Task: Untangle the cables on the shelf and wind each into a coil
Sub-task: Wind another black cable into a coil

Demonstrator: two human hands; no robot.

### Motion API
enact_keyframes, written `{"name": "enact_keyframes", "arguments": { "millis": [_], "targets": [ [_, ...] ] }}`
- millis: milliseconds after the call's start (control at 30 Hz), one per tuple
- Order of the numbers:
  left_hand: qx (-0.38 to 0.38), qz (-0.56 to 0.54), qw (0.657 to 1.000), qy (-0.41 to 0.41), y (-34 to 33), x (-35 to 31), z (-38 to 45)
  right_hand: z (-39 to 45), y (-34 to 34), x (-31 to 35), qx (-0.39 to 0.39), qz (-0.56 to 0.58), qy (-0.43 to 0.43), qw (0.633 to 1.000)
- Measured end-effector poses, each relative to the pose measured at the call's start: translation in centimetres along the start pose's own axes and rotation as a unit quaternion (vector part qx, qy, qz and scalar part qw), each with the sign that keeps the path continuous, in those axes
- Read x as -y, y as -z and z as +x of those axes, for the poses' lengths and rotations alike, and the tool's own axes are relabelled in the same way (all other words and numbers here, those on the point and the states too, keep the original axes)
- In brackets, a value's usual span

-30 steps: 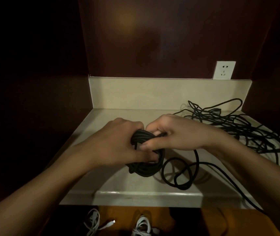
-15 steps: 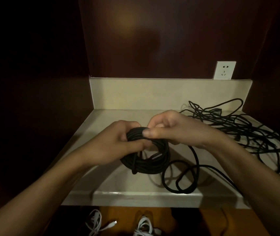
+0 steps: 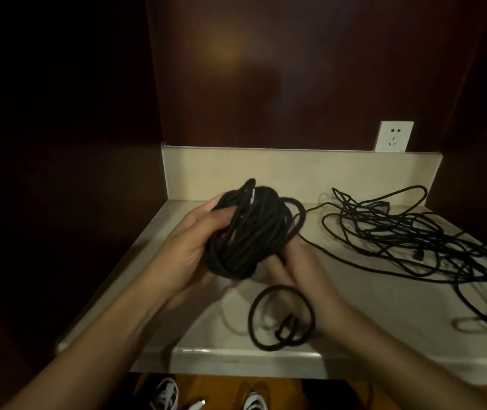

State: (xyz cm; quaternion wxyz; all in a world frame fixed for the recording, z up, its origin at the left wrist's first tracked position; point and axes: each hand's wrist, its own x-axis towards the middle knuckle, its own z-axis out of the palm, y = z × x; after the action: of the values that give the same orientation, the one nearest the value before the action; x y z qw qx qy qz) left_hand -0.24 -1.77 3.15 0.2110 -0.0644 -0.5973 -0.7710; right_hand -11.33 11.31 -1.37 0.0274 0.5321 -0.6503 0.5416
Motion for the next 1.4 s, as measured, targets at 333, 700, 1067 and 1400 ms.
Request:
{"name": "enact_keyframes", "arguments": {
  "millis": [333, 700, 1067, 1400],
  "targets": [
    [-0.243, 0.094, 0.962, -0.08, 1.8, 2.2, 2.2, -2.7, -2.9, 1.1, -0.087, 0.567, -0.313, 0.758],
    [-0.241, 0.616, 0.72, -0.213, 4.0, 0.3, 2.3, -3.5, 3.0, 1.0, 0.259, -0.339, -0.161, 0.89],
    [0.199, 0.708, 0.673, -0.076, 1.5, -1.0, 0.4, 3.4, 8.1, 3.5, 0.223, -0.339, 0.171, 0.898],
    [0.244, 0.388, 0.889, 0.011, 0.7, -0.8, -1.0, 4.0, 6.5, 4.0, 0.242, -0.085, -0.007, 0.967]
  ]
}}
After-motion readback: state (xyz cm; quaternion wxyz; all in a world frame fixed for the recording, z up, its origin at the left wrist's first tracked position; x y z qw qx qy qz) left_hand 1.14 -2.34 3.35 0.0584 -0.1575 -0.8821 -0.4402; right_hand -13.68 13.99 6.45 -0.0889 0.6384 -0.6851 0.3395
